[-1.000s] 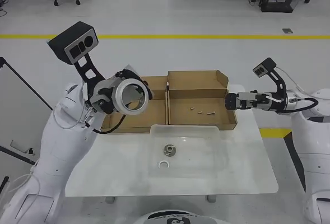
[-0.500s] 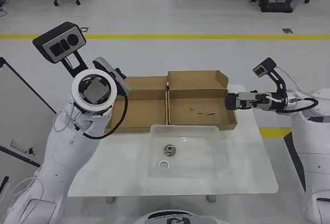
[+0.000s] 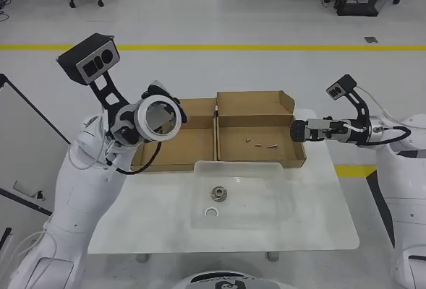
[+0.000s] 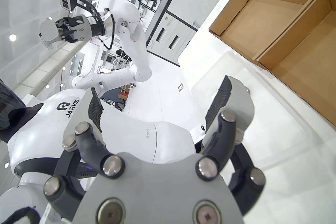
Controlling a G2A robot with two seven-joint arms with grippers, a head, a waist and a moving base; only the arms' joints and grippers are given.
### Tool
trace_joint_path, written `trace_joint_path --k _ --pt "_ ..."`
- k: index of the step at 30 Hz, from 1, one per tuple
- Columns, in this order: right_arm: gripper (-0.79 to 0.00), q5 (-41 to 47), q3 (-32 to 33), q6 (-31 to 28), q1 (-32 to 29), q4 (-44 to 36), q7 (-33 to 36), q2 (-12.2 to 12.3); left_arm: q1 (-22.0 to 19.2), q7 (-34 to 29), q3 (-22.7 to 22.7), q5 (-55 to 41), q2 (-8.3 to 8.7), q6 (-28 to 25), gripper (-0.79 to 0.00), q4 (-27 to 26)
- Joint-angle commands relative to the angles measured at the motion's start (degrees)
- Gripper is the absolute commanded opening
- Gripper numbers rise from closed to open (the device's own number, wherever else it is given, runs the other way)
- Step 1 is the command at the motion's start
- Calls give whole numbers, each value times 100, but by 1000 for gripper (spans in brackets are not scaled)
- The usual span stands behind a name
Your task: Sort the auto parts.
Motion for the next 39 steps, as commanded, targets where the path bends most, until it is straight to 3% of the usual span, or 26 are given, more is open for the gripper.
trace_joint_path --k 1,6,14,20,25,34,39 --pt "0 0 0 0 0 0 0 0 24 95 -48 304 -4 67 -785 -20" --pt "0 0 0 0 0 0 0 0 103 391 -83 714 -23 202 -785 -122" --pt "0 0 0 0 0 0 0 0 151 875 150 -475 -88 -114 -785 -181" --pt "0 0 0 0 0 0 0 0 125 744 144 -954 -103 -237 -785 -110" --pt "0 0 0 0 0 0 0 0 145 560 -13 -565 -86 -63 -785 -5" --pt "0 0 0 0 0 0 0 0 294 647 -397 1279 -57 533 -785 -76" --pt "0 0 0 0 0 0 0 0 349 918 -336 1340 -80 488 -785 -179"
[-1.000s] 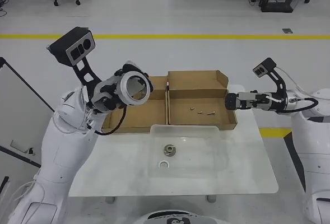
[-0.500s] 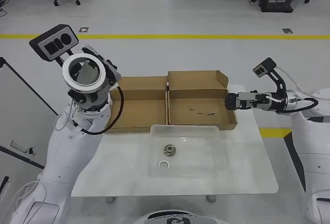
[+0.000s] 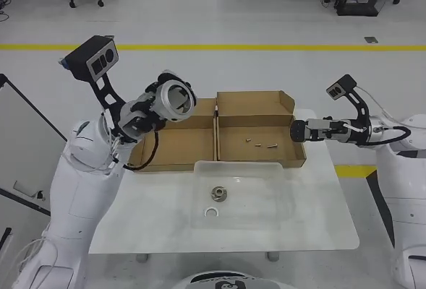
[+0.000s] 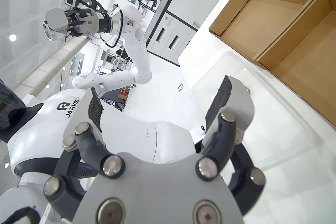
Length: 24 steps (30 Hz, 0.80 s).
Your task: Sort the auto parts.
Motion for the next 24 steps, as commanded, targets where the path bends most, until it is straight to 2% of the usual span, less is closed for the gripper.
trace_joint_path --k 1,7,14,24 --pt "0 0 0 0 0 0 0 0 5 100 62 -171 -12 -87 -785 -20" --pt "0 0 0 0 0 0 0 0 -42 177 261 -1037 -39 -443 -785 10" --pt "0 0 0 0 0 0 0 0 -95 -24 311 -1600 -34 -497 -785 44" --pt "0 0 0 0 0 0 0 0 -95 -24 311 -1600 -34 -497 -785 44"
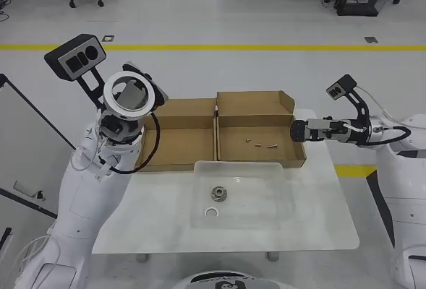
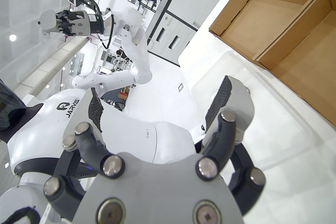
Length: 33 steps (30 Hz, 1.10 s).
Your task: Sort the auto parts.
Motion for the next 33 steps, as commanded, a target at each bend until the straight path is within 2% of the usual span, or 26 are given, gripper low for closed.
trace_joint_path --k 1,3,7,12,16,23,28,33 --pt "0 0 0 0 0 0 0 0 0 0 0 0 0 0 -785 0" --pt "0 0 0 0 0 0 0 0 21 29 -27 60 2 72 -785 -4" --pt "0 0 0 0 0 0 0 0 132 27 -265 871 35 648 -785 -23" --pt "0 0 0 0 0 0 0 0 244 -445 -492 2239 120 1577 -785 -158" --pt "0 0 0 0 0 0 0 0 361 -646 -559 2808 166 2108 -785 -189" --pt "0 0 0 0 0 0 0 0 422 -991 -683 4029 251 2715 -785 -192" --pt "0 0 0 0 0 0 0 0 379 -1263 -708 4844 309 2968 -785 -134" --pt "0 0 0 0 0 0 0 0 304 -1430 -680 5276 349 3176 -785 -32"
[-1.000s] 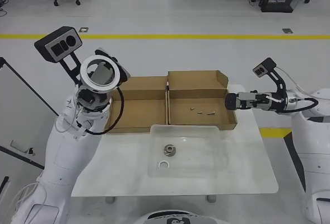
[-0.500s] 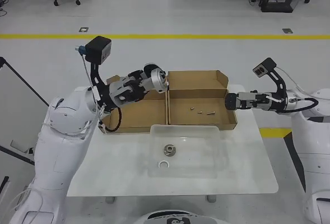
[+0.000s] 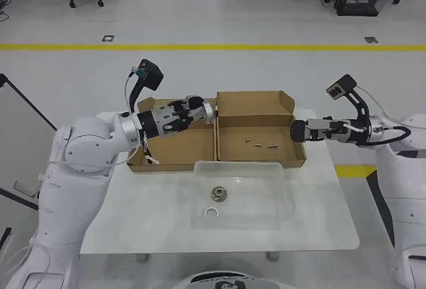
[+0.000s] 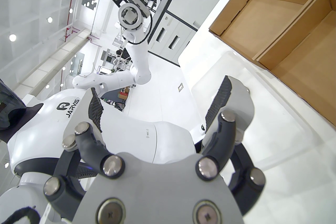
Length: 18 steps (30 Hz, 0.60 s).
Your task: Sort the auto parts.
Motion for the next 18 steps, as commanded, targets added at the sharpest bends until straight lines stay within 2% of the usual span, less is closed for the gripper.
trace_joint_path --k 1,8,18 --pt "0 0 0 0 0 0 0 0 -28 -15 17 93 10 42 -785 40" --pt "0 0 0 0 0 0 0 0 -300 -299 186 818 55 94 -785 348" --pt "0 0 0 0 0 0 0 0 -1472 -896 990 1392 -11 66 -785 1771"
